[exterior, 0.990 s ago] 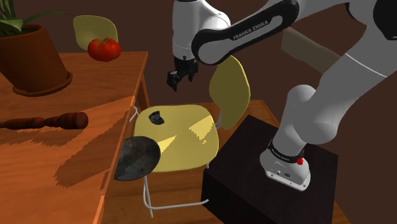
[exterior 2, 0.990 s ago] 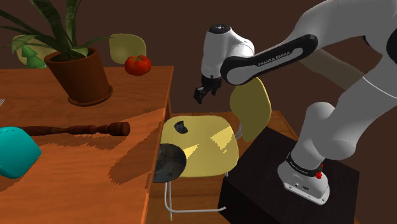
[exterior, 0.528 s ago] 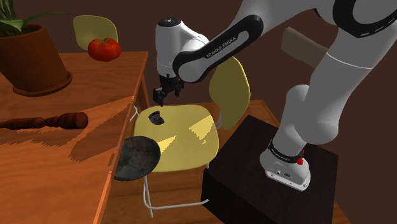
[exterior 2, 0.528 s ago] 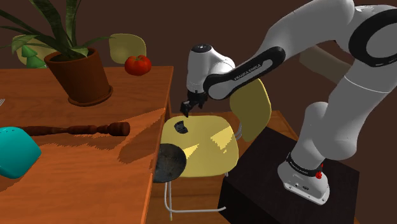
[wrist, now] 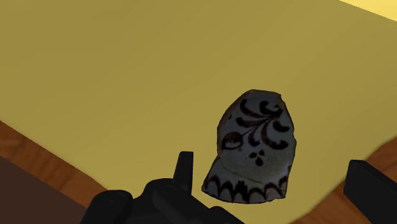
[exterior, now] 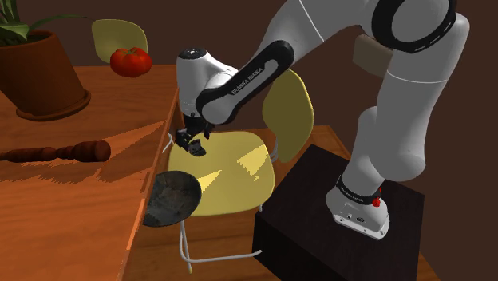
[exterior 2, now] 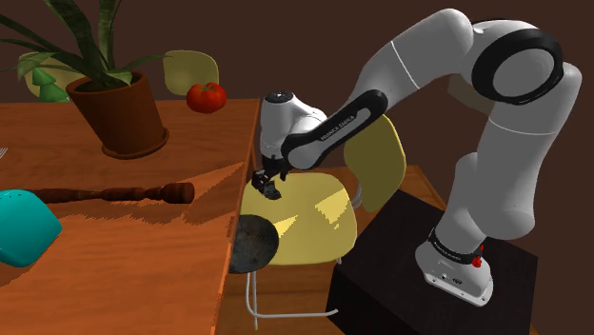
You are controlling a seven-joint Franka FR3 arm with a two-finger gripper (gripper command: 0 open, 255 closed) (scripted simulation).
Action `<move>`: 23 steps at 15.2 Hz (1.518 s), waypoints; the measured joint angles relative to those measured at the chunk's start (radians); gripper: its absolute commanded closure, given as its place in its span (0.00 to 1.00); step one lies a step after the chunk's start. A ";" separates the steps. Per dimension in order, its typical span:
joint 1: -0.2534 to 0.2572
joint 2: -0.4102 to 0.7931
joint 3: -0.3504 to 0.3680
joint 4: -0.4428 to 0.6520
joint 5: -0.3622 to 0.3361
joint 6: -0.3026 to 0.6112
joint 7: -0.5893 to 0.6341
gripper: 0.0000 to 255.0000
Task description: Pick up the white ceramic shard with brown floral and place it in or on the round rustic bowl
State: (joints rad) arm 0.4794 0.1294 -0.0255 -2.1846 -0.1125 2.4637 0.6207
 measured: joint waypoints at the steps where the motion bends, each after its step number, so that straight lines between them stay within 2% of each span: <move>1: -0.001 0.013 0.000 -0.002 0.001 0.014 -0.001 0.00; 7: -0.003 0.071 -0.003 -0.003 -0.003 0.074 0.001 0.00; 12: -0.003 0.075 -0.003 -0.002 -0.003 0.079 0.002 0.00; 13: -0.003 0.075 -0.003 -0.002 -0.003 0.079 0.002 1.00; 23: -0.003 0.076 -0.003 -0.002 -0.003 0.079 0.002 1.00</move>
State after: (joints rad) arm 0.4759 0.2050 -0.0286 -2.1870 -0.1155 2.5424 0.6227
